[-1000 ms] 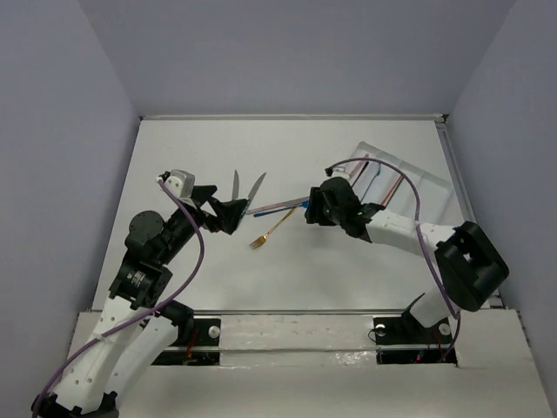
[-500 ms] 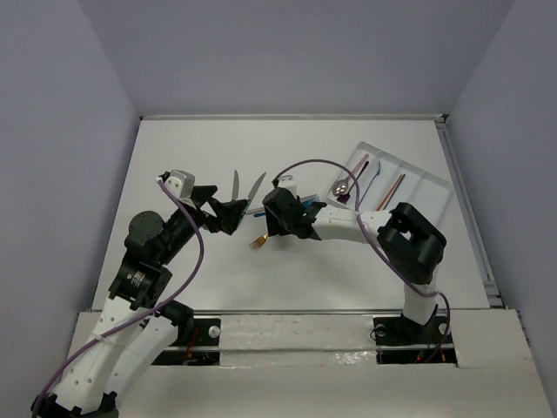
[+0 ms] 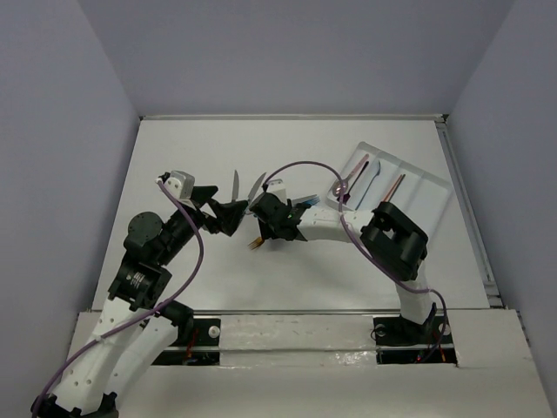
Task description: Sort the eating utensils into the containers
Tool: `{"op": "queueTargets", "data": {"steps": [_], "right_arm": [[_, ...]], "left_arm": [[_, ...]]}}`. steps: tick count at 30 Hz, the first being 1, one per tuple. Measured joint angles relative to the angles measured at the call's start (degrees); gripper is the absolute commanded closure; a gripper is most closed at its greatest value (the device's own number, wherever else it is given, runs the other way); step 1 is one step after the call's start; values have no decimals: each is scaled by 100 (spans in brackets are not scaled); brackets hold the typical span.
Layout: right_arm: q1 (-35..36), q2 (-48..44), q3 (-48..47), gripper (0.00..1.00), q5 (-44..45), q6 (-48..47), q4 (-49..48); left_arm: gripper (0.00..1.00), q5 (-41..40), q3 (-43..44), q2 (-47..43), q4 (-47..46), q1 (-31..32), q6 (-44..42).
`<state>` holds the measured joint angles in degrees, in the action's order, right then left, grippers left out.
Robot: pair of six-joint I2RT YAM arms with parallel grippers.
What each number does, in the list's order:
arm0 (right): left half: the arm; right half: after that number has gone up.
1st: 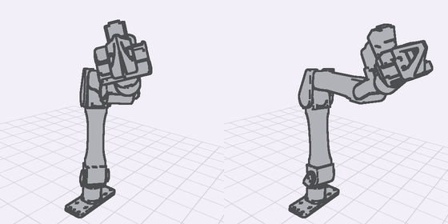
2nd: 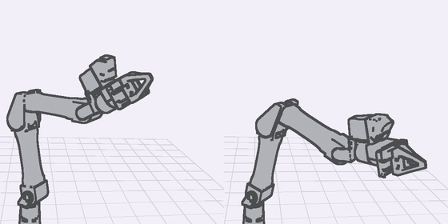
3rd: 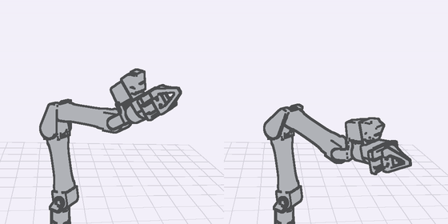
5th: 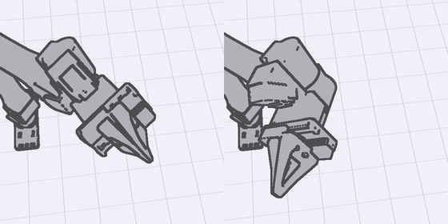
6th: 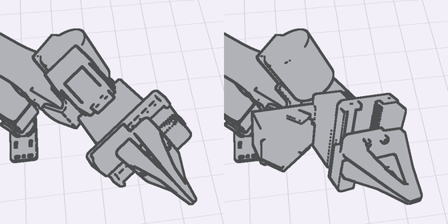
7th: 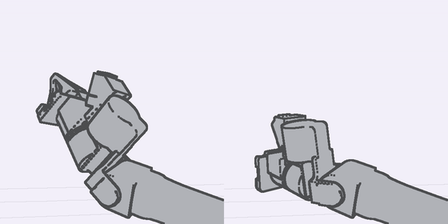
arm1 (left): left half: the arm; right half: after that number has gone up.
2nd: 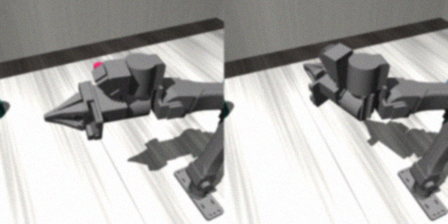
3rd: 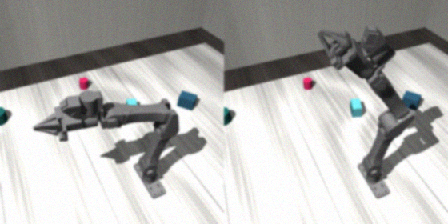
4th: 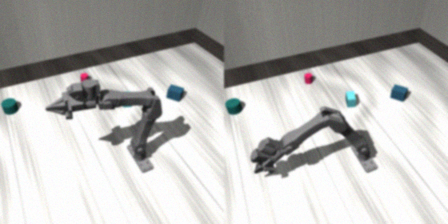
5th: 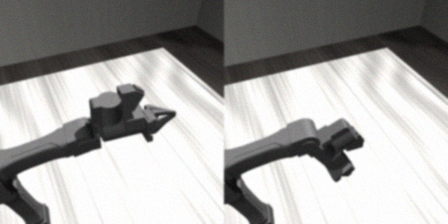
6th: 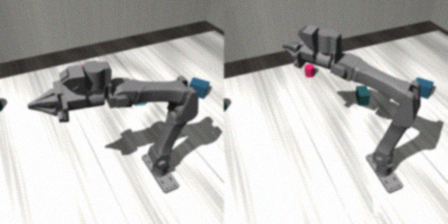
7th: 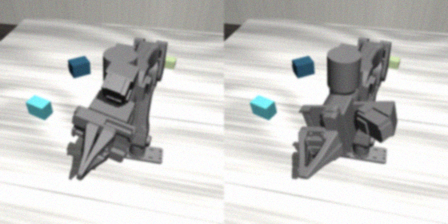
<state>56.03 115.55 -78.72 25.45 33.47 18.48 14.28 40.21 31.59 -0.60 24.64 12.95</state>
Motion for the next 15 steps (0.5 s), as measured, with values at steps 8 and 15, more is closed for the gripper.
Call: {"op": "queueTargets", "data": {"steps": [8, 15], "right_arm": [[2, 4, 0, 54, 63, 146, 55], [55, -68, 162, 64, 50, 238, -72]], "left_arm": [[1, 31, 0, -7, -2, 0, 2], [1, 31, 0, -28, -2, 0, 2]]}}
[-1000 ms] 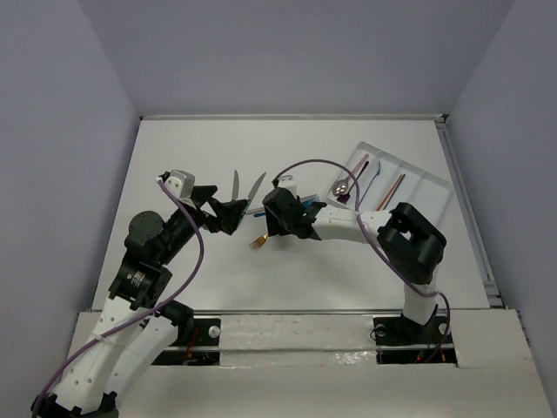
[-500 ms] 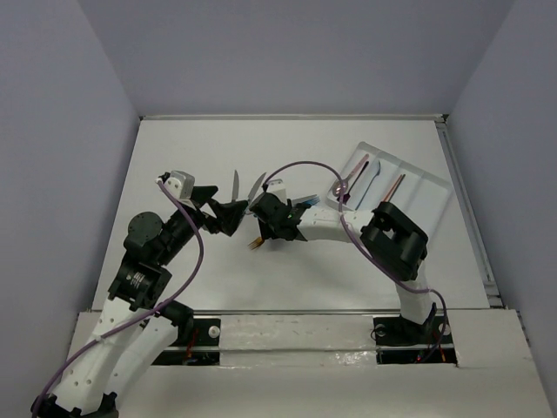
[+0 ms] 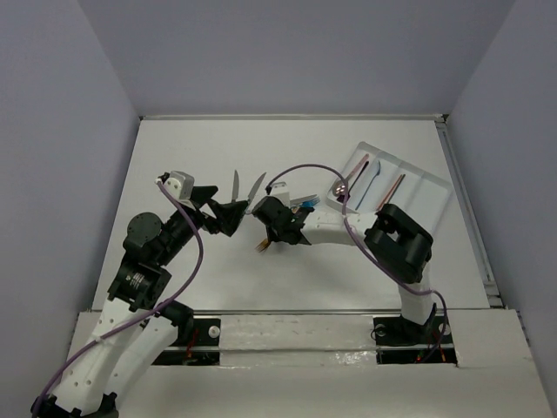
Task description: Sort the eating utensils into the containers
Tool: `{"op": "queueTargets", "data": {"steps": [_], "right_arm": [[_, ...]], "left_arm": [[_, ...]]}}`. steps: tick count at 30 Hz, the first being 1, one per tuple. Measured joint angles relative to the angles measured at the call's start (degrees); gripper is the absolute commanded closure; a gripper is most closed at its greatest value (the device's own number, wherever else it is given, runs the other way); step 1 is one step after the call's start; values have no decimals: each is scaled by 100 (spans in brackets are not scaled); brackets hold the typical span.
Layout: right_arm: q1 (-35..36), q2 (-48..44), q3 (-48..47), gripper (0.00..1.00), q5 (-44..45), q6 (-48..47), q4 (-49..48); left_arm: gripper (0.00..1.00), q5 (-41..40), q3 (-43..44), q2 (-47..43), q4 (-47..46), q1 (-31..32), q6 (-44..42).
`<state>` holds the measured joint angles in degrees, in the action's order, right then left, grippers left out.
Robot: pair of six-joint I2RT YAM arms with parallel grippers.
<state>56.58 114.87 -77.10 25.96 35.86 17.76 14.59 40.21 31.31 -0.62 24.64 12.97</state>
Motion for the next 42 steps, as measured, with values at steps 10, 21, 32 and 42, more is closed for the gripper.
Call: {"op": "queueTargets", "data": {"steps": [10, 21, 32, 42], "right_arm": [[164, -1029, 1298, 67, -127, 59, 87], [162, -1084, 1307, 61, -131, 105, 192], [160, -1091, 1226, 56, -83, 177, 221], [114, -796, 1119, 74, 90, 367, 138]], "left_arm": [[1, 2, 0, 7, -2, 0, 0], [1, 4, 0, 44, -2, 0, 0], [1, 7, 0, 44, -2, 0, 0], [1, 13, 0, 44, -2, 0, 0]]}}
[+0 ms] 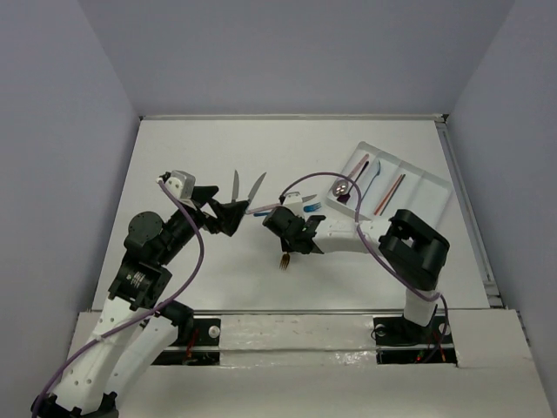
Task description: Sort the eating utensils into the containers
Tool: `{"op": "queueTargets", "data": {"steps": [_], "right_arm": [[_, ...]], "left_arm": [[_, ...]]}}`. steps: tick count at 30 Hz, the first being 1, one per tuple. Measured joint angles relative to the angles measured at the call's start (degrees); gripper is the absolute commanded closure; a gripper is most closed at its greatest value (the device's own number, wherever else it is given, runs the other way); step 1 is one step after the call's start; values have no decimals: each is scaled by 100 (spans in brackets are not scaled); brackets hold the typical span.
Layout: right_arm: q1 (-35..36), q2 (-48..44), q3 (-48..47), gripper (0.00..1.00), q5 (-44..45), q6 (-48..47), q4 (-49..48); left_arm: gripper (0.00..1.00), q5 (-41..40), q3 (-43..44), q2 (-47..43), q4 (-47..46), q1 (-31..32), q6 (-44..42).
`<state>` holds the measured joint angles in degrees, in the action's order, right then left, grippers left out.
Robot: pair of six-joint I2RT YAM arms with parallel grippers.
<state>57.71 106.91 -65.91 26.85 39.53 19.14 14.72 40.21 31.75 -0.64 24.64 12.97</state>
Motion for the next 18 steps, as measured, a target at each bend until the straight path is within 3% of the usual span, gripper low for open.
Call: {"op": "queueTargets", "data": {"steps": [12, 18], "right_arm": [[0, -470, 640, 100, 103, 501, -107], [0, -979, 990, 100, 76, 579, 308]], "left_arm": [[1, 31, 0, 0, 0, 0, 2], [1, 31, 0, 2, -2, 0, 2]]}}
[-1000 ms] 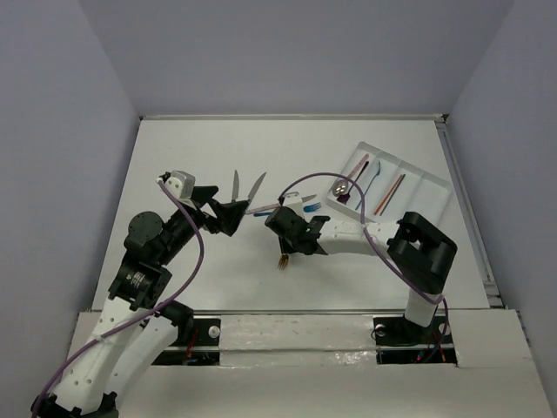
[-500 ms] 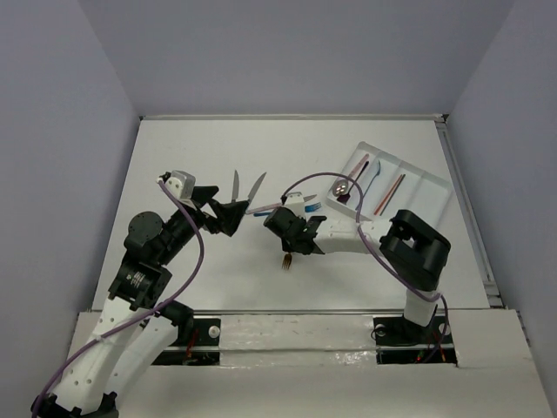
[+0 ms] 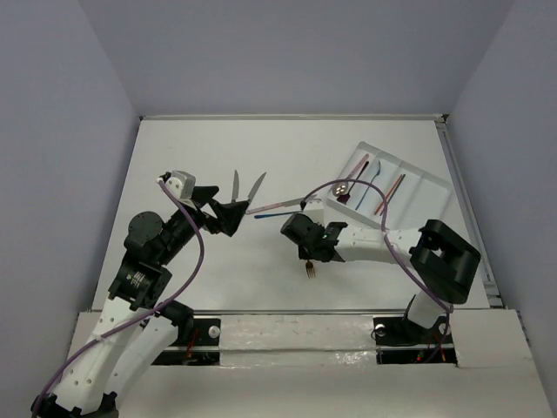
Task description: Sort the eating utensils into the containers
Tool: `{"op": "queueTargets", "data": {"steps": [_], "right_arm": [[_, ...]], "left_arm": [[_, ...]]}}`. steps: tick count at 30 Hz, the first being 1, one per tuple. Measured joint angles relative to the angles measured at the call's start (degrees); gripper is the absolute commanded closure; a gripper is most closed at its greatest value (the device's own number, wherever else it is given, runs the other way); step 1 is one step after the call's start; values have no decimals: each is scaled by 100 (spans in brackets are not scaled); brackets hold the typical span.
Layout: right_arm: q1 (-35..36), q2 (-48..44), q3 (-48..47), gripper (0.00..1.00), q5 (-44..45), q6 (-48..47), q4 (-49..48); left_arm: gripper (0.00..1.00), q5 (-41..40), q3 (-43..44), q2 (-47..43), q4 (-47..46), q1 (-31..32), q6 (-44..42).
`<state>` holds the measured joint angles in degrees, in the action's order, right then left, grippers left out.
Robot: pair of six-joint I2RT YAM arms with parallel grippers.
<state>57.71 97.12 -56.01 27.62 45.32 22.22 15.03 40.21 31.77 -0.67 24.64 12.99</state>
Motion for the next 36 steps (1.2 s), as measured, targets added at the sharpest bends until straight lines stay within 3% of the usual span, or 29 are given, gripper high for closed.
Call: {"op": "queueTargets", "data": {"steps": [9, 13, 17, 26, 32, 35, 36], "right_arm": [[-160, -1110, 17, 100, 46, -234, 332], [-1051, -1615, 39, 100, -90, -603, 138], [-2586, -1991, 46, 100, -146, -962, -459], [-4395, -1145, -120, 100, -726, -1370, -1255], [-4826, -584, -203, 100, -979, -1447, -1419], [-4931, -407, -258, 95, -1117, -1449, -1506], [-4946, -356, -286, 89, -1156, -1447, -1537]], "left_arm": [[1, 0, 0, 0, 0, 0, 0], [1, 0, 0, -2, 2, 0, 0], [1, 0, 0, -2, -4, 0, 0], [1, -2, 0, -2, -4, 0, 0], [1, -2, 0, 0, -4, 0, -2], [1, -4, 0, 0, -4, 0, -2], [1, -2, 0, 0, -4, 0, -2]]}}
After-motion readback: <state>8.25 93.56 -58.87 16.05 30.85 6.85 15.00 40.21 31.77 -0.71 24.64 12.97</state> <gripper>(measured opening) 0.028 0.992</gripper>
